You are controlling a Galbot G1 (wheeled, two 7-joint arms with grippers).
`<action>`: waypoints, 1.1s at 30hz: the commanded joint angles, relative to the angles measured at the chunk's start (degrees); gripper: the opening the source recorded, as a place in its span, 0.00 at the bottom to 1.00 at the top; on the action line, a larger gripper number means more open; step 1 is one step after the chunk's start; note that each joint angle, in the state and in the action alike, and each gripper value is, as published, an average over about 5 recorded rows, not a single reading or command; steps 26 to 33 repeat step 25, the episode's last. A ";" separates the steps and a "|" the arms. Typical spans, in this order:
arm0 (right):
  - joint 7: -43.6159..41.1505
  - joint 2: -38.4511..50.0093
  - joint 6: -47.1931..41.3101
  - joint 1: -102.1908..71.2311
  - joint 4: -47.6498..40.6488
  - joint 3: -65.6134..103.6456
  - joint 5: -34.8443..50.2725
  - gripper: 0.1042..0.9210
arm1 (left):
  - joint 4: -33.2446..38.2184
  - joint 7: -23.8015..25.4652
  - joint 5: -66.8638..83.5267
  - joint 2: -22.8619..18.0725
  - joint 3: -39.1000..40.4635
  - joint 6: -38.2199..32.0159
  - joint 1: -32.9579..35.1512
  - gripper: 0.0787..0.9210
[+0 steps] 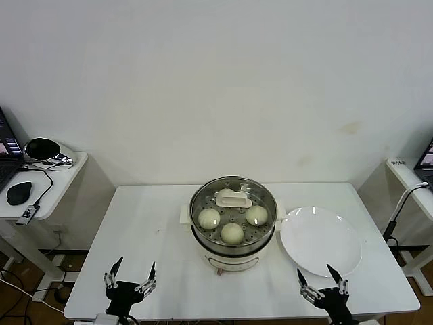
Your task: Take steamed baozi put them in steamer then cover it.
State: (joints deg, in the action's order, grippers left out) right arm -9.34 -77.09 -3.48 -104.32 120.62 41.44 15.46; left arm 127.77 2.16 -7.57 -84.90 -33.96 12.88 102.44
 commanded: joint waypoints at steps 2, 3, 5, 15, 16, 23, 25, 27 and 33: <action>0.11 -0.72 3.19 -0.27 -1.31 0.80 -3.76 0.88 | 0.32 -0.73 1.69 -0.47 -0.63 -1.44 2.92 0.88; 0.13 -0.89 2.98 -0.29 -1.23 0.91 -3.92 0.88 | 0.29 -0.74 1.61 -0.40 -0.48 -1.56 2.91 0.88; 0.25 -1.12 1.57 -0.49 -0.77 0.84 -4.02 0.88 | 0.25 -0.66 1.42 -0.28 -0.22 -1.70 2.84 0.88; 1.80 -2.09 -0.40 0.17 -0.29 0.85 -4.01 0.88 | 0.76 -0.40 1.19 -0.06 0.22 -1.73 2.66 0.88; 1.99 -2.11 0.18 0.28 -0.51 0.88 -4.01 0.88 | 0.77 -0.34 1.14 -0.07 0.25 -1.71 2.50 0.88; 2.43 -1.96 1.28 0.88 -0.89 1.26 -4.59 0.88 | 0.62 -0.02 1.02 -0.15 0.39 -1.61 2.24 0.88; 2.30 -1.89 1.18 0.90 -0.77 1.25 -4.85 0.88 | 0.49 -0.03 1.00 -0.09 0.40 -1.62 2.34 0.88; 2.30 -1.89 1.18 0.90 -0.77 1.25 -4.85 0.88 | 0.49 -0.03 1.00 -0.09 0.40 -1.62 2.34 0.88; 2.30 -1.89 1.18 0.90 -0.77 1.25 -4.85 0.88 | 0.49 -0.03 1.00 -0.09 0.40 -1.62 2.34 0.88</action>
